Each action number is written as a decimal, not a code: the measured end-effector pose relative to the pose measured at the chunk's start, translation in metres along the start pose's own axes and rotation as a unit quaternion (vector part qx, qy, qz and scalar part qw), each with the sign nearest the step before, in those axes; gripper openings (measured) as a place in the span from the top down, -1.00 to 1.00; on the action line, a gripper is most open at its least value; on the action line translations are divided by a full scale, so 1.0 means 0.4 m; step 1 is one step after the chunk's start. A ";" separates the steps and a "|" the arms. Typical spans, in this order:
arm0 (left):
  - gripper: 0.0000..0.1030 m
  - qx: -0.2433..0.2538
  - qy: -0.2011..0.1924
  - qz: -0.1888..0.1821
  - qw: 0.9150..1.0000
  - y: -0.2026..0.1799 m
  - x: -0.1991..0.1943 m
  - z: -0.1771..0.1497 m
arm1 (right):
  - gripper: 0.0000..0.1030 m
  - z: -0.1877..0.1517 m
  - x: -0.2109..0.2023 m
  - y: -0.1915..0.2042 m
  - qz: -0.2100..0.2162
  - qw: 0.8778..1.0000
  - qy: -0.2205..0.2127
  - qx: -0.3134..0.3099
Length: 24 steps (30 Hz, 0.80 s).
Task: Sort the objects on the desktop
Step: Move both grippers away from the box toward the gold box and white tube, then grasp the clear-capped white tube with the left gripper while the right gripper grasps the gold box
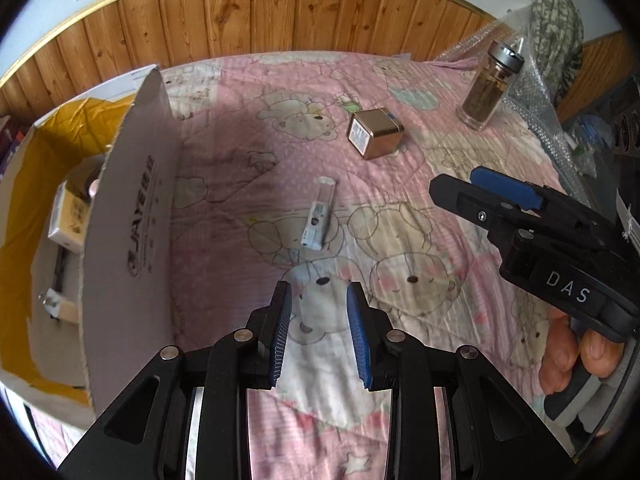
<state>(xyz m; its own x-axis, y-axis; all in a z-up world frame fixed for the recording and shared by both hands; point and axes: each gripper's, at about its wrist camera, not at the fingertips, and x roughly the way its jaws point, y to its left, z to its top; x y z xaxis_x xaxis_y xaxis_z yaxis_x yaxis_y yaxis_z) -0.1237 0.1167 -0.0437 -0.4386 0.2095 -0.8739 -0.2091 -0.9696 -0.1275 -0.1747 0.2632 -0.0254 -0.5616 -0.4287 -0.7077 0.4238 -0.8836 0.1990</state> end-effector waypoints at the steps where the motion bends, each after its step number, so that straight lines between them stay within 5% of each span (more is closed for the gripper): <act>1: 0.42 -0.001 0.003 -0.001 1.000 -0.003 0.024 0.015 | -0.21 0.016 0.018 -0.015 -0.007 1.000 -0.001 0.002; 17: 0.42 -0.029 0.046 -0.004 0.999 0.017 0.280 0.116 | -0.41 0.159 0.353 -0.145 -0.069 0.996 0.046 -0.021; 20: 0.63 -0.016 0.031 0.005 0.999 0.013 0.280 0.119 | -0.01 0.161 0.386 -0.156 -0.062 0.996 0.057 -0.032; 24: 0.64 -0.025 0.030 -0.001 0.999 0.022 0.273 0.125 | 0.00 0.152 0.373 -0.156 -0.053 0.997 0.054 -0.035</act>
<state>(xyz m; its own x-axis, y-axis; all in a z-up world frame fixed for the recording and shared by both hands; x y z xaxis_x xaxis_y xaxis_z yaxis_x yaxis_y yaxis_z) -0.2172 0.1376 -0.1169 -0.3845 0.2039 -0.9003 -0.1651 -0.9748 -0.1503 -0.3282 0.2429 -0.1021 -0.5280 -0.3082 -0.7914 0.4172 -0.9058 0.0745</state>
